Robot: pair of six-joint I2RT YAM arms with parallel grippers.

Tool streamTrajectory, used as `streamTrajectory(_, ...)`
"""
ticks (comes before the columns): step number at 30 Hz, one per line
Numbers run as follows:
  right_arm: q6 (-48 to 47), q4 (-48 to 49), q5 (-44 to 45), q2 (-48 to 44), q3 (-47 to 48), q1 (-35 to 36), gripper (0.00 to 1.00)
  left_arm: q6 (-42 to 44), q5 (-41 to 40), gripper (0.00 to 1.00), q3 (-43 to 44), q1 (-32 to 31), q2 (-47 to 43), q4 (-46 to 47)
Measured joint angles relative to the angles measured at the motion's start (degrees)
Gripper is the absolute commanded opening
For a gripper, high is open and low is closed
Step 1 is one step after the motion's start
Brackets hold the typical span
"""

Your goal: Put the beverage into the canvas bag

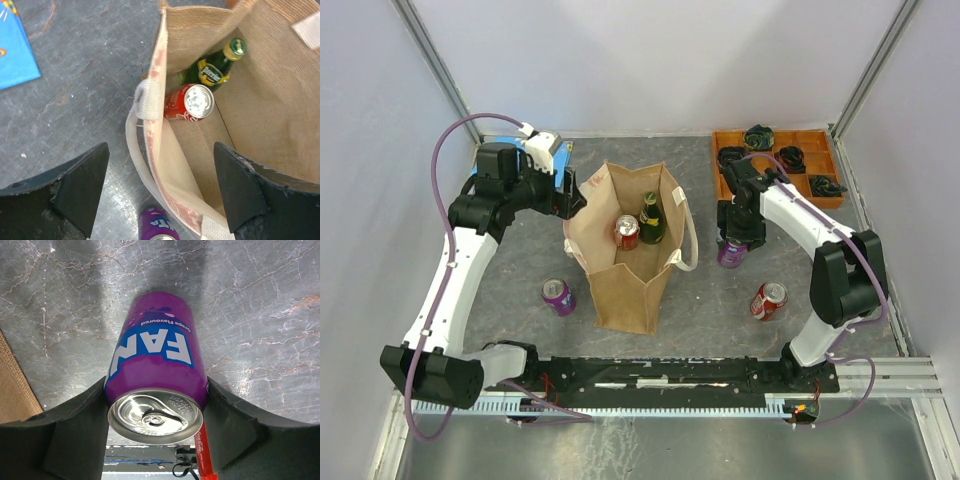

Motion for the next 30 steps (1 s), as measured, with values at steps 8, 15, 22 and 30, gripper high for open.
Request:
streamTrajectory(8,-0.13,-5.01,2.27,-0.17,5.25,0.0,0.0,14.38,13.42,0.88,7.58,-0.46,-0.81,-10.21)
streamTrajectory(15,-1.42,-13.29,3.54,-0.98,28.26,-0.02,0.0,30.56,18.78,0.88,17.97,-10.4,4.2,-26.51)
streamTrajectory(22,-1.66,-19.28,1.09,-0.98,48.48,1.73,0.0,35.41,11.96,0.88,4.61,-20.74,4.11,-28.44)
streamTrajectory(30,-0.59,-22.91,-2.32,-0.94,52.3,12.55,0.0,38.6,14.12,0.84,4.44,-23.58,3.65,-34.18)
